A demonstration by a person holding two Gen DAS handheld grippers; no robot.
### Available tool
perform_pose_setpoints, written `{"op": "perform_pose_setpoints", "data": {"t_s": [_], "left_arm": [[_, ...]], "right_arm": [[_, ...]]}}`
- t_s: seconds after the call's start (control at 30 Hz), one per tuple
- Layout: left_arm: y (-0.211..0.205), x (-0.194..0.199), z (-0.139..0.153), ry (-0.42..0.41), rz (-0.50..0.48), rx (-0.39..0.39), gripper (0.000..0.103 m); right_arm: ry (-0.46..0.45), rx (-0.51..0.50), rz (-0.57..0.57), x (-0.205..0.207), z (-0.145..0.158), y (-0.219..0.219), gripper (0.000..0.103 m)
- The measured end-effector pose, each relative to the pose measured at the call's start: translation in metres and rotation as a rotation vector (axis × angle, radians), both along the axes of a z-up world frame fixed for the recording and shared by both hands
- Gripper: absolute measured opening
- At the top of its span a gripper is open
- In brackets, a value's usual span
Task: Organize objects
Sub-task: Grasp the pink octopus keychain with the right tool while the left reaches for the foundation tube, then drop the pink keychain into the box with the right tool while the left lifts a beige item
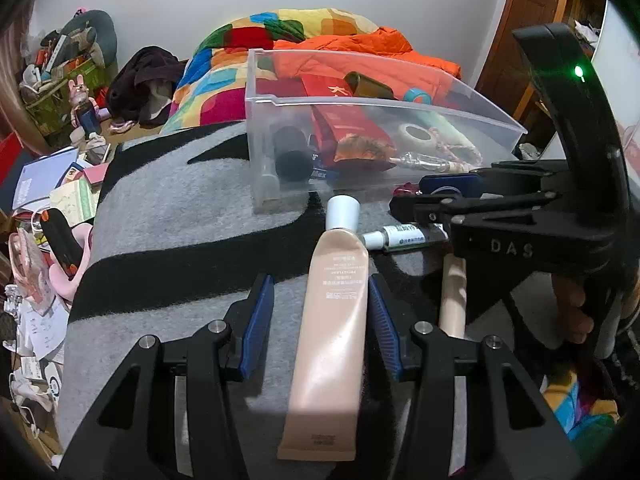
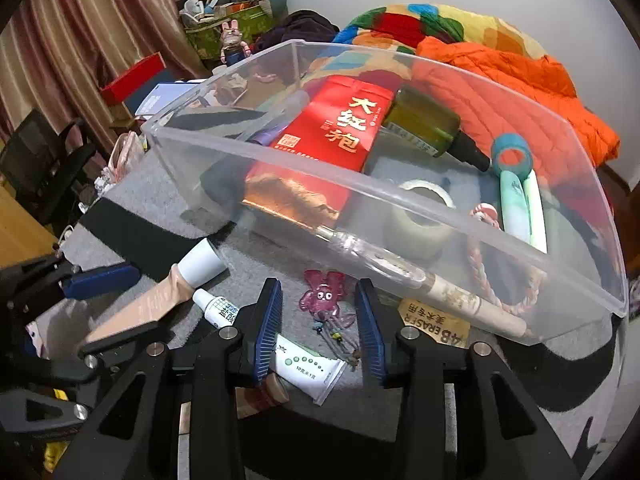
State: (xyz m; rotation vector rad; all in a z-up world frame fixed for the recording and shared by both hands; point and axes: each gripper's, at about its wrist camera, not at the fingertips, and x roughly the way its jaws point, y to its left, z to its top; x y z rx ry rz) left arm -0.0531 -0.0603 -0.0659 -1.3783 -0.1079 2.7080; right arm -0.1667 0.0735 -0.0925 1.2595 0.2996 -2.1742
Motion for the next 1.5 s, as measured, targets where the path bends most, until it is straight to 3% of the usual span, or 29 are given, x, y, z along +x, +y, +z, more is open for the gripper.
{"op": "perform_pose_setpoints", "data": {"t_s": [0.1,0.17,0.43,0.6,0.67,0.8,1.03,1.5], "left_arm": [[0.001,-0.006,0.0,-0.004,-0.001,-0.004,0.049],[0.003,-0.012,-0.001,-0.007,-0.006,-0.018,0.049],[0.007,-0.035,-0.004,-0.052,-0.025,-0.037,0.049],[0.014,-0.039,-0.003,-0.058,-0.033,-0.07,0.038],[0.016,-0.04,-0.002,-0.054,-0.036,-0.08,0.028],[0.015,-0.042,-0.001,-0.047,-0.014,-0.067,0.026],[0.012,-0.029,0.014,-0.001,-0.003,-0.032,0.017],[0.003,-0.013,0.068,0.15,0.017,0.018,0.015]], "right_arm": [[0.025,0.021,0.008,0.002,-0.003,-0.003,0.033],[0.028,0.022,0.016,0.002,-0.004,-0.003,0.022],[0.011,-0.035,0.033,0.011,0.006,0.009,0.022],[0.02,-0.078,0.039,0.022,0.018,0.014,0.022],[0.028,-0.09,0.039,0.025,0.023,0.016,0.022],[0.043,-0.118,0.033,0.03,0.034,0.022,0.022],[0.081,-0.164,0.004,0.031,0.054,0.037,0.022],[0.152,-0.197,-0.092,0.004,0.083,0.058,0.022]]}}
